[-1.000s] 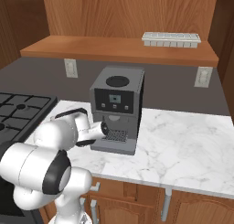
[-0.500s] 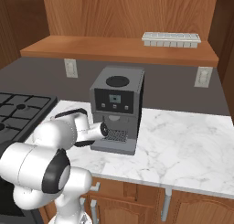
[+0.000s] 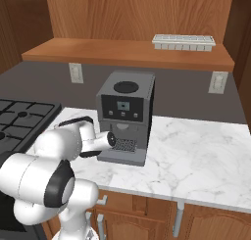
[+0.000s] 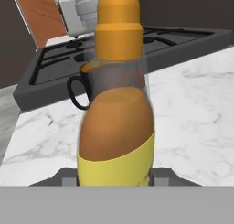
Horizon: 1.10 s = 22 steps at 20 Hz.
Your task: Pick the cinnamon and honey bottle from the cabinet and place them next to the mug.
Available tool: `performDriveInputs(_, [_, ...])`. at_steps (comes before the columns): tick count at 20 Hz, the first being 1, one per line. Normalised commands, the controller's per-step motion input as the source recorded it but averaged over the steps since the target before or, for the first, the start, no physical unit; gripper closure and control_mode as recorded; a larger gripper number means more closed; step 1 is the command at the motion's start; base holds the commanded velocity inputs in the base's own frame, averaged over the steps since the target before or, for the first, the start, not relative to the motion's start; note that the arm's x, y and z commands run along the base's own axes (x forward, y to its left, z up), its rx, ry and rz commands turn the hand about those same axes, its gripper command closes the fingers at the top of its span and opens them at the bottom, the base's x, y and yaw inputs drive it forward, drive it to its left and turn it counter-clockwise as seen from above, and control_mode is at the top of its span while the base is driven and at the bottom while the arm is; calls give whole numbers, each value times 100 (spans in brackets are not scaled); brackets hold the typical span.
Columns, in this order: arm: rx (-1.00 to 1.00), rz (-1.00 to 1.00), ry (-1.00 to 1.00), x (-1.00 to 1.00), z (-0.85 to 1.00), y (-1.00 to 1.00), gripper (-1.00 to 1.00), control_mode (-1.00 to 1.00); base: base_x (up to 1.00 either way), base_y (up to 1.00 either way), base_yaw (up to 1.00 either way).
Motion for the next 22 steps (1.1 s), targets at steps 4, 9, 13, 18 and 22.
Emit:
performDriveInputs(4, [0,0,0,0,0,0,-100,-100,0,0,0])
performDriveInputs(9, [0,0,0,0,0,0,-100,-100,0,0,0])
performDriveInputs(13, [0,0,0,0,0,0,-100,-100,0,0,0])
performDriveInputs(18, [0,0,0,0,0,0,-100,-100,0,0,0])
performDriveInputs(22, [0,0,0,-1,0,0,-100,-100,0,0,0])
